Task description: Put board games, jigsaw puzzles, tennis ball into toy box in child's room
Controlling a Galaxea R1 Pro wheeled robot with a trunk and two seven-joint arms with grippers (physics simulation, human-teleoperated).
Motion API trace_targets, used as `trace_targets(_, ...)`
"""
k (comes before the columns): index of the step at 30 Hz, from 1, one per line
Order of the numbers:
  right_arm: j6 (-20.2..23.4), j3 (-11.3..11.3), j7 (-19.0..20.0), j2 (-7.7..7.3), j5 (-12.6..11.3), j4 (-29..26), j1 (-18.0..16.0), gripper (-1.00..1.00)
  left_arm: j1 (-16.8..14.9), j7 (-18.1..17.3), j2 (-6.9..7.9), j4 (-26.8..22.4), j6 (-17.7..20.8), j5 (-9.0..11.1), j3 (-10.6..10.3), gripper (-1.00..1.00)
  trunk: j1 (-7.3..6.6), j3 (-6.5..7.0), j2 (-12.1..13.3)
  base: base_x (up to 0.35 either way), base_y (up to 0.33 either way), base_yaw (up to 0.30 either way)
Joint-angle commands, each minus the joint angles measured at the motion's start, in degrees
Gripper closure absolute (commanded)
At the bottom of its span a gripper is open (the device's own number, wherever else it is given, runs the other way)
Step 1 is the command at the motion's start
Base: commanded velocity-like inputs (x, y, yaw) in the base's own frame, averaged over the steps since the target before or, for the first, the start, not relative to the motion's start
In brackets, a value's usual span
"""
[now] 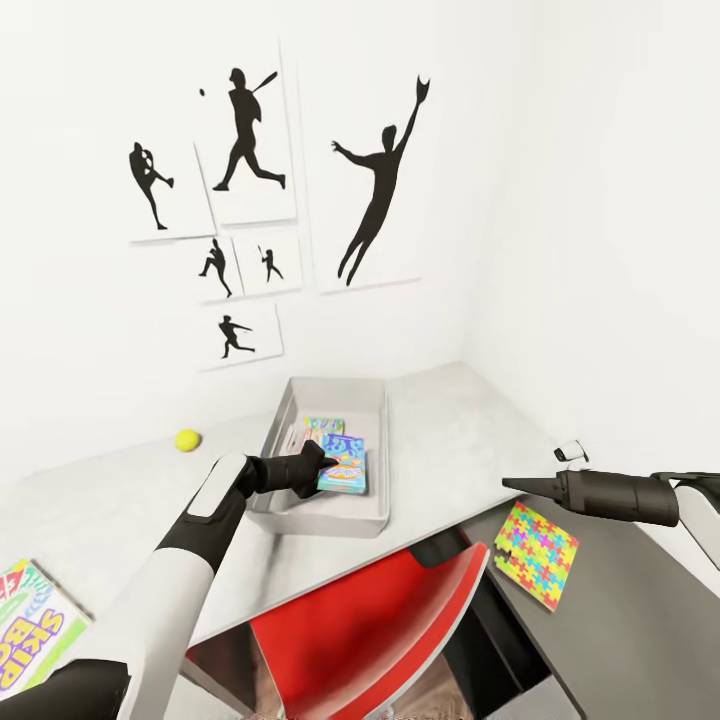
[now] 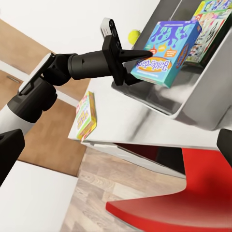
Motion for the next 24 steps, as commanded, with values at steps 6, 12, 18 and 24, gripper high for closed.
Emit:
trace_targets(6, 0.2, 0.1, 0.2, -0.06, 0.0, 0.0, -0.1, -1.00, 0.0, 0.4, 0.01, -0.1, 0.1, 0.5, 0.0, 1.00, 0.03, -0.67, -0.1, 0.000, 0.000, 0.000)
trace_targets(12, 0.2, 0.0, 0.2, -0.07, 0.0, 0.0, -0.1, -1.00, 0.0, 0.3, 0.00, -0.1, 0.1, 0.5, 0.0, 1.00, 0.03, -1.21, -0.1, 0.000, 0.000, 0.000)
trace_targets(18, 0.2, 0.0, 0.2, -0.06, 0.0, 0.0, -0.1, -1.00, -0.1, 0.2, 0.02, -0.1, 0.2, 0.5, 0.0, 1.00, 0.03, -1.58, -0.1, 0.000, 0.000, 0.000)
trace_targets(24, 0.2, 0.0, 0.2, -0.05, 0.0, 0.0, -0.1, -1.00, -0.1, 0.1, 0.00, -0.1, 1.2, 0.5, 0.0, 1.00, 0.03, -1.72, -0.1, 0.000, 0.000, 0.000)
